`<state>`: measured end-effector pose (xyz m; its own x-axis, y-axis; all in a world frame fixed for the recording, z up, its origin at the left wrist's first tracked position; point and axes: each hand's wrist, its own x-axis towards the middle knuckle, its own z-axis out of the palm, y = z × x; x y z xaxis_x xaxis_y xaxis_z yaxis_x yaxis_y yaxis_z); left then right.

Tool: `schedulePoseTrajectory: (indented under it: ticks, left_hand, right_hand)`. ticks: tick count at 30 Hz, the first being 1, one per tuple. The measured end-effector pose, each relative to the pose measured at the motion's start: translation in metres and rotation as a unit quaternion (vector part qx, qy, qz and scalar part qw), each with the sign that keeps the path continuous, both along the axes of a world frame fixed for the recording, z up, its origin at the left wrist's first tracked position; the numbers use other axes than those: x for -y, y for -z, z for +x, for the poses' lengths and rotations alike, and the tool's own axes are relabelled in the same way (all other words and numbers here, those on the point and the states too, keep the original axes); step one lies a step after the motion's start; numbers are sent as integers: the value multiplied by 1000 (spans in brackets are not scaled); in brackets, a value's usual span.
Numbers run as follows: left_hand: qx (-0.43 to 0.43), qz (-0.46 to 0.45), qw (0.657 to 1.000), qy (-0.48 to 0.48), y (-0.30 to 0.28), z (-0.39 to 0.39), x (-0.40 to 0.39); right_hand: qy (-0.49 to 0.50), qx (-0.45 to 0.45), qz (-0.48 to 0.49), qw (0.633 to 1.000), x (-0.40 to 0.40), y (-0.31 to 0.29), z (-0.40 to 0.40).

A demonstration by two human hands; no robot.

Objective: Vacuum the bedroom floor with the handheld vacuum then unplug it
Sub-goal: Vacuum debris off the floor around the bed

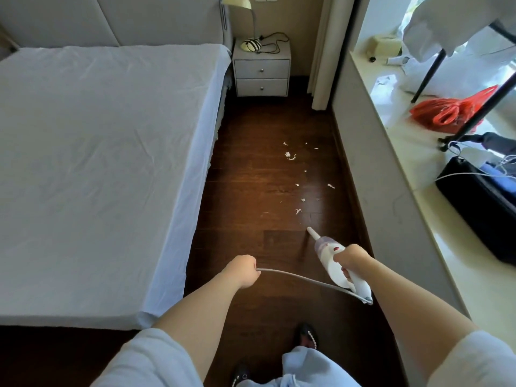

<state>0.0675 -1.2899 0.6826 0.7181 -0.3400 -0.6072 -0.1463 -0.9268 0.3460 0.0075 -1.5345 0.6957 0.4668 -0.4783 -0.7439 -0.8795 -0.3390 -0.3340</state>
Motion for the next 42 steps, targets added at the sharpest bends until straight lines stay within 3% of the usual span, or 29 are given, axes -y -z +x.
schedulePoseTrajectory:
  ticks: [5,11,19,29,42]
  left_hand:
    - [1,-4,1000,-15,0,-1,-4]
    - [0,-2,1000,-29,1,-1,-16]
    - [2,5,999,-42,-3,-1,-33]
    - [-3,-14,1000,-14,-4,-11,-23]
    - [7,-3,1000,-9,-3,-20,-67]
  right_hand:
    - [33,-57,45,997,-4,-13,10]
    - [-9,-21,34,999,-22,-14,24]
    - [-41,-47,43,997,-59,-6,26]
    - [-32,-47,-24,998,-44,-17,5]
    - [0,-27,27,999,-89,-8,-10]
